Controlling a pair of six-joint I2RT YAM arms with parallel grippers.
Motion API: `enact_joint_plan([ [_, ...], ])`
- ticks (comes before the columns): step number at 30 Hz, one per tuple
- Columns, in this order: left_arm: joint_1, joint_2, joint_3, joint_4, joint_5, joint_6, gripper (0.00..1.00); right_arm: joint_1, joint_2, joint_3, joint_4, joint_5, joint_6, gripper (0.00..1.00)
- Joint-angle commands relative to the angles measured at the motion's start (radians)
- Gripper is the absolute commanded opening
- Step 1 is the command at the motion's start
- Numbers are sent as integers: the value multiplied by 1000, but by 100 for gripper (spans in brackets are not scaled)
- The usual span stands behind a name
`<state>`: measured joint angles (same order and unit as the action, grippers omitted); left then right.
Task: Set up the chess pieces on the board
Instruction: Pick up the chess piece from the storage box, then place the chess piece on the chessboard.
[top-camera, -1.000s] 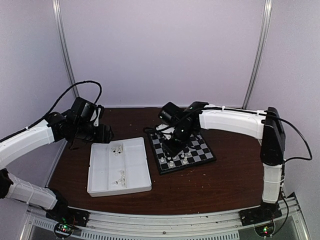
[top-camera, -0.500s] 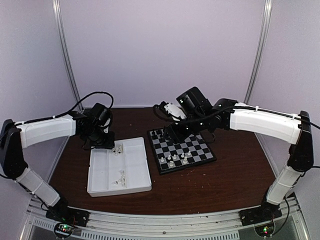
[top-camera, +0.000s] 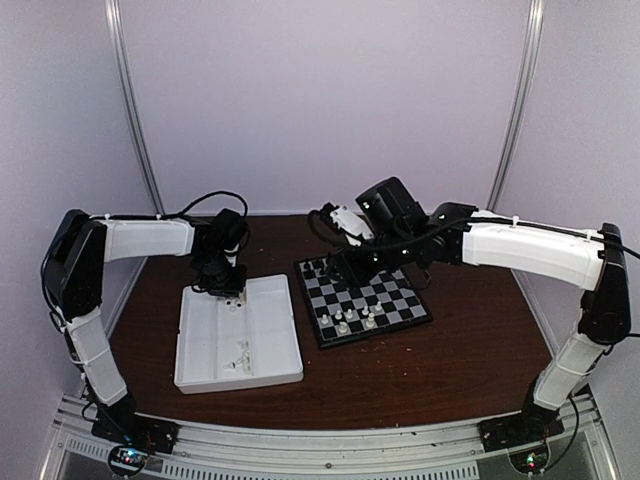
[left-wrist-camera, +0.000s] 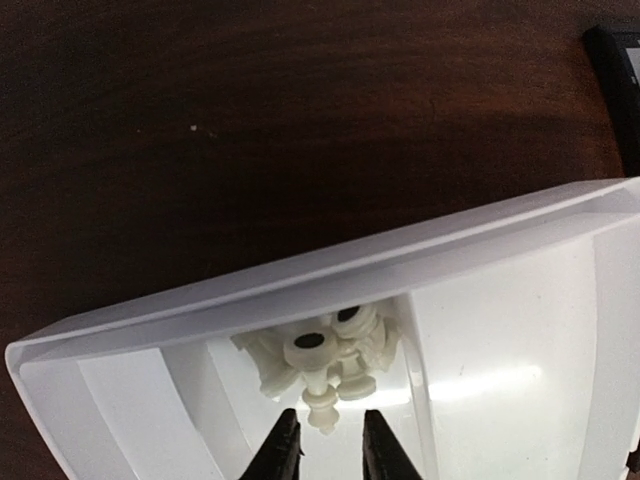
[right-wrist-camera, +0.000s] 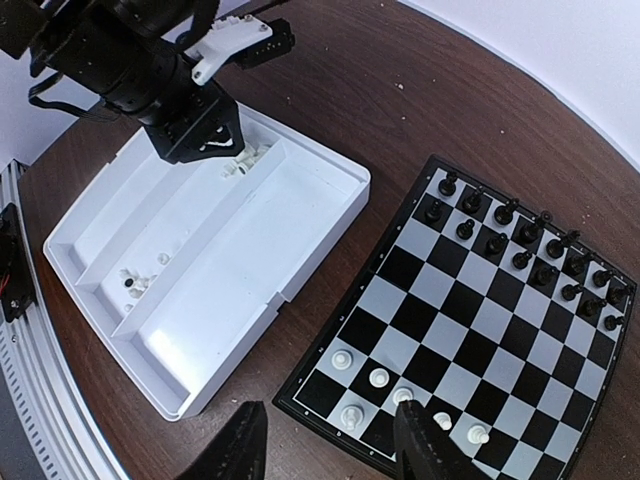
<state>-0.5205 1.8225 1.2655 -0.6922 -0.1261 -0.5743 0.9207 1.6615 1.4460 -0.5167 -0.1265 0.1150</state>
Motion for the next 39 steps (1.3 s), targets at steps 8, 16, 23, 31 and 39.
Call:
enact_joint_plan([
  [8,25,116,64,-59,-8,-4,17,4,-49,-52,48,10,3,46],
  [16,33,147,42,-38,-2,-21,17,4,-56,-63,53,9,8,46],
  [23,34,98,25,-37,15,-39,6,4,-83,-93,79,1,24,47],
  [31,34,-293,-140,192,208,-218,6,7,-165,-211,301,-11,92,47],
  [39,28,-502,-379,738,388,-689,5,52,-108,-258,665,-68,159,47],
])
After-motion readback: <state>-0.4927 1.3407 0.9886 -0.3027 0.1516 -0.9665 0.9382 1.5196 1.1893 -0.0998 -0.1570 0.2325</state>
